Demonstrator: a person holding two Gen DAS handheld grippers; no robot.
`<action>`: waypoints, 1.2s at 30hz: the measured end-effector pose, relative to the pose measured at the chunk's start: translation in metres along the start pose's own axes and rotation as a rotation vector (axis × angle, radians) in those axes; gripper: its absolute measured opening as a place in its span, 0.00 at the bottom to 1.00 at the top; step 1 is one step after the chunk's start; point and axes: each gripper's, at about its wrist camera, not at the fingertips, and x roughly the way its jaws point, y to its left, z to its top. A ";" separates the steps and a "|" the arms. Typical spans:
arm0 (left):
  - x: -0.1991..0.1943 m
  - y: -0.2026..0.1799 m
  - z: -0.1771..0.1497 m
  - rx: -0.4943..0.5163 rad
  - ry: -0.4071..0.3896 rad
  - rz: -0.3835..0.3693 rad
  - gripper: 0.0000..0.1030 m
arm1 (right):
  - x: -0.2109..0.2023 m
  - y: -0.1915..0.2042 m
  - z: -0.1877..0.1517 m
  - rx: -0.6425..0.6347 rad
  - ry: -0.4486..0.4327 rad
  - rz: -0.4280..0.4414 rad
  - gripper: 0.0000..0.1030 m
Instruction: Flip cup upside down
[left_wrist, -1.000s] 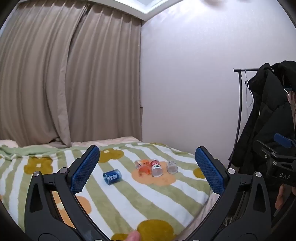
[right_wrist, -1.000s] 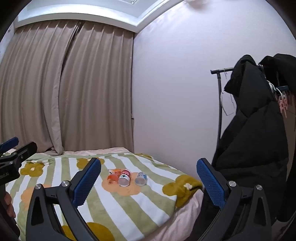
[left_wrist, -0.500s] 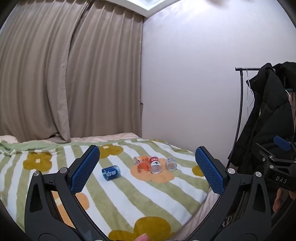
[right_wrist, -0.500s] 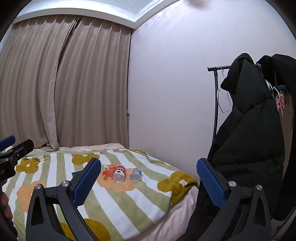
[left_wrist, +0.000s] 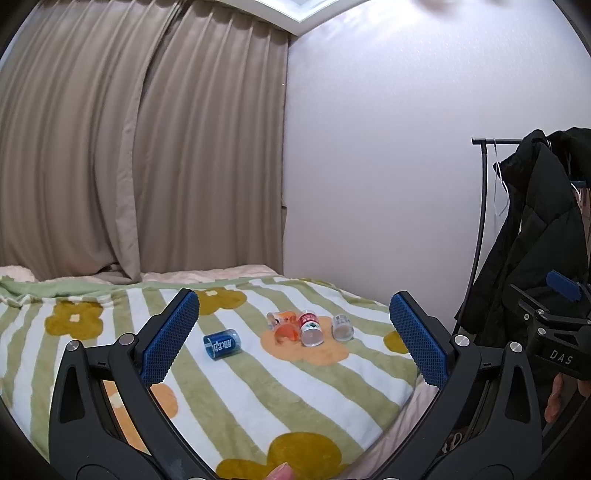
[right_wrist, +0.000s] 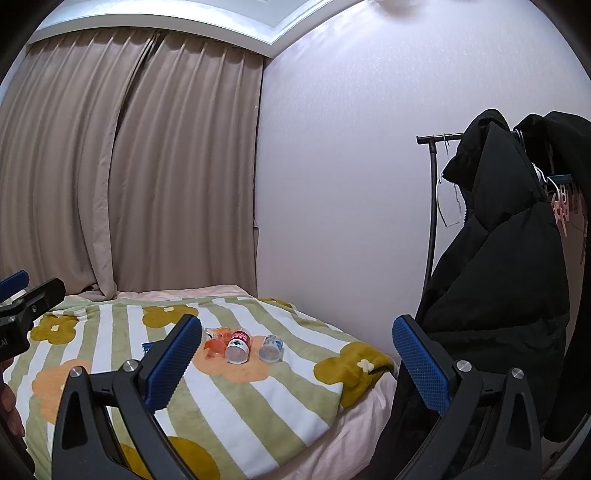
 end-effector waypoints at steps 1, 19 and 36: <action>0.000 0.000 0.000 0.001 0.000 0.002 1.00 | 0.000 0.000 0.000 -0.001 0.000 0.000 1.00; 0.001 0.001 -0.002 -0.005 0.002 0.004 1.00 | 0.000 0.005 -0.001 -0.007 0.002 0.004 1.00; 0.001 0.000 -0.001 -0.007 -0.001 0.005 1.00 | 0.000 0.006 0.001 -0.007 0.004 0.003 1.00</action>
